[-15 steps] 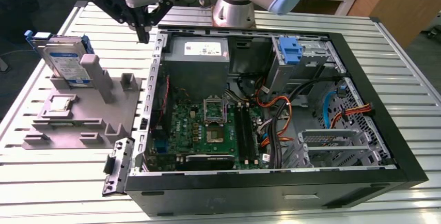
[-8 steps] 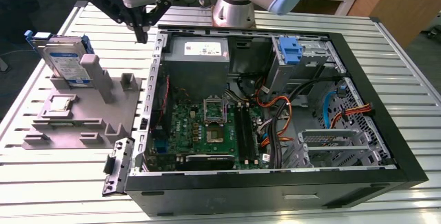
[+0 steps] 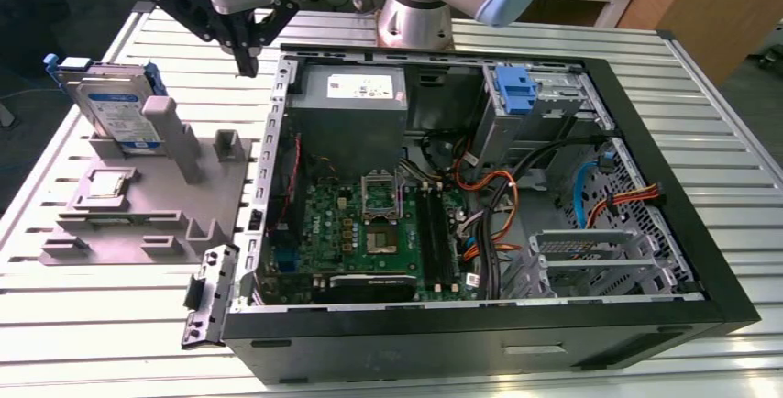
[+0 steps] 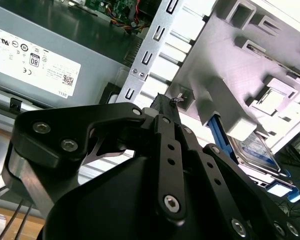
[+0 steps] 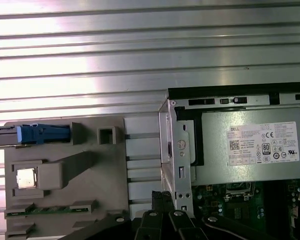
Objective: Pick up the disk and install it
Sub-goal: 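Reach for the disk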
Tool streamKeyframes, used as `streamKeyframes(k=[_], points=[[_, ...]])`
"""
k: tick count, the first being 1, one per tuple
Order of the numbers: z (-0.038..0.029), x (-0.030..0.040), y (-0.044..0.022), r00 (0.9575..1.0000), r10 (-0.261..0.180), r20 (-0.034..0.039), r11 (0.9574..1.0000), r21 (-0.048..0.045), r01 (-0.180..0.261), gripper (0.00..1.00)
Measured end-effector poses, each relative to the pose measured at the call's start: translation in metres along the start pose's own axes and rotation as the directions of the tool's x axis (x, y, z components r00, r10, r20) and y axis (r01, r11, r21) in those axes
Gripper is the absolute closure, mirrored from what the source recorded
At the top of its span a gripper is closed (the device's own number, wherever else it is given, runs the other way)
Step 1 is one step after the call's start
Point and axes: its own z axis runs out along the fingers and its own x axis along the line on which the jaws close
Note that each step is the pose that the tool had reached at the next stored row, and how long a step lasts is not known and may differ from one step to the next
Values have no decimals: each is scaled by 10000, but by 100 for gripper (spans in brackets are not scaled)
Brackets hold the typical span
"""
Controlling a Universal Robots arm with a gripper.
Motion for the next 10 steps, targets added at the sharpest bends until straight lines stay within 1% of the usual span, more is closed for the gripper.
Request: streamKeyframes(k=[10], points=[[4,66,-5,10000,0,-2,10000,-2,0,90]])
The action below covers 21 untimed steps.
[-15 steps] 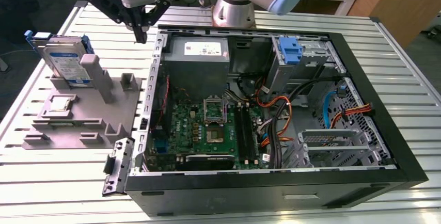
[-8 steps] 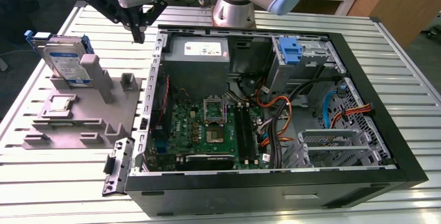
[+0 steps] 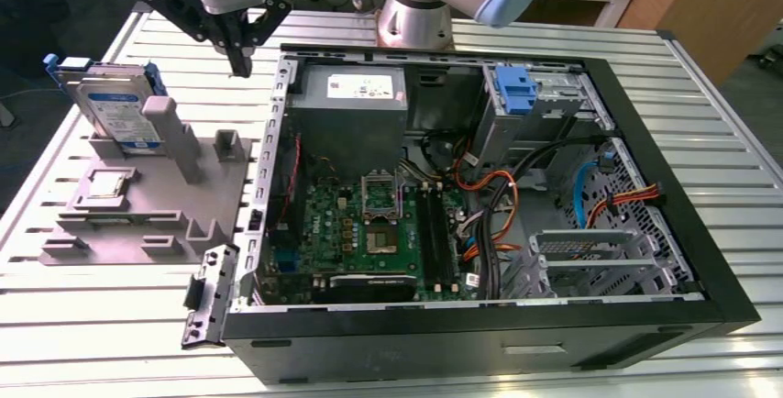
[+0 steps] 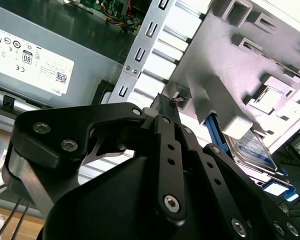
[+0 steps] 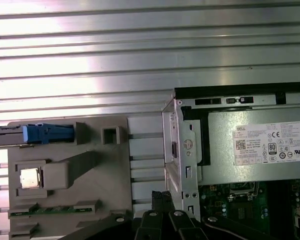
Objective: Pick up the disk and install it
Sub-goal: 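Reach for the disk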
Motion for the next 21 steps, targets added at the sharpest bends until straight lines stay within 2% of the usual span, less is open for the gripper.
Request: streamKeyframes(k=[21], points=[[7,169,-13,10000,1,-3,10000,-1,-1,90]])
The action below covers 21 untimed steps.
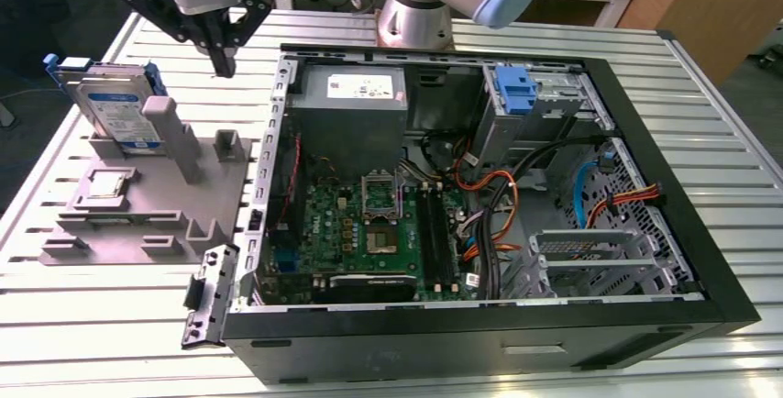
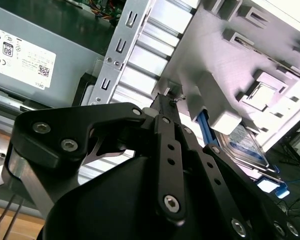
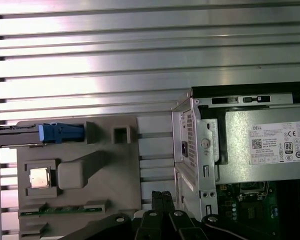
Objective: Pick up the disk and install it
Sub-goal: 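Reach for the disk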
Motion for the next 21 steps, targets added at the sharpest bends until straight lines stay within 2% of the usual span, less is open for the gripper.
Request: streamKeyframes(k=[21], points=[[10,174,-14,10000,0,-3,10000,0,0,90]])
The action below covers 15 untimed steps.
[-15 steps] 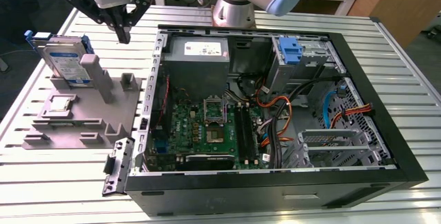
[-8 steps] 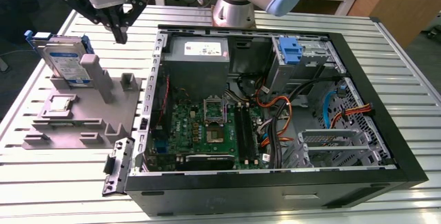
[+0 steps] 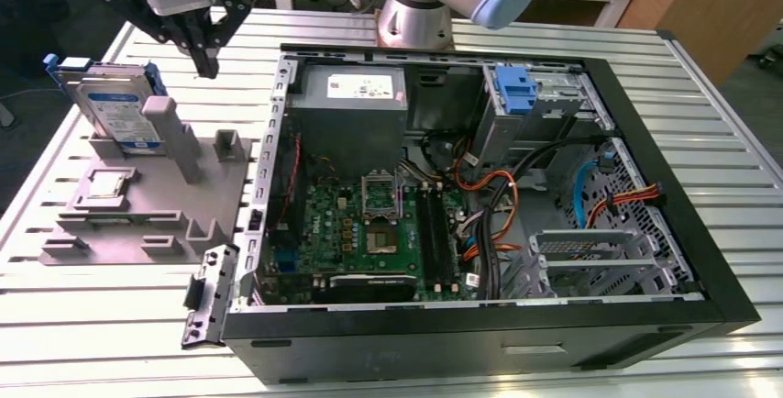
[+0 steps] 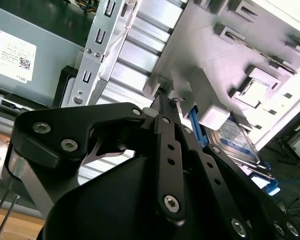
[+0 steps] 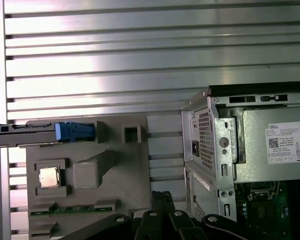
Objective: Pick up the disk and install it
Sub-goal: 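Reach for the disk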
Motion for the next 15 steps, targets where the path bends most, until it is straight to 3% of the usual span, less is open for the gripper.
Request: streamKeyframes(k=[15], points=[[9,114,-9,10000,0,-5,10000,0,0,90]])
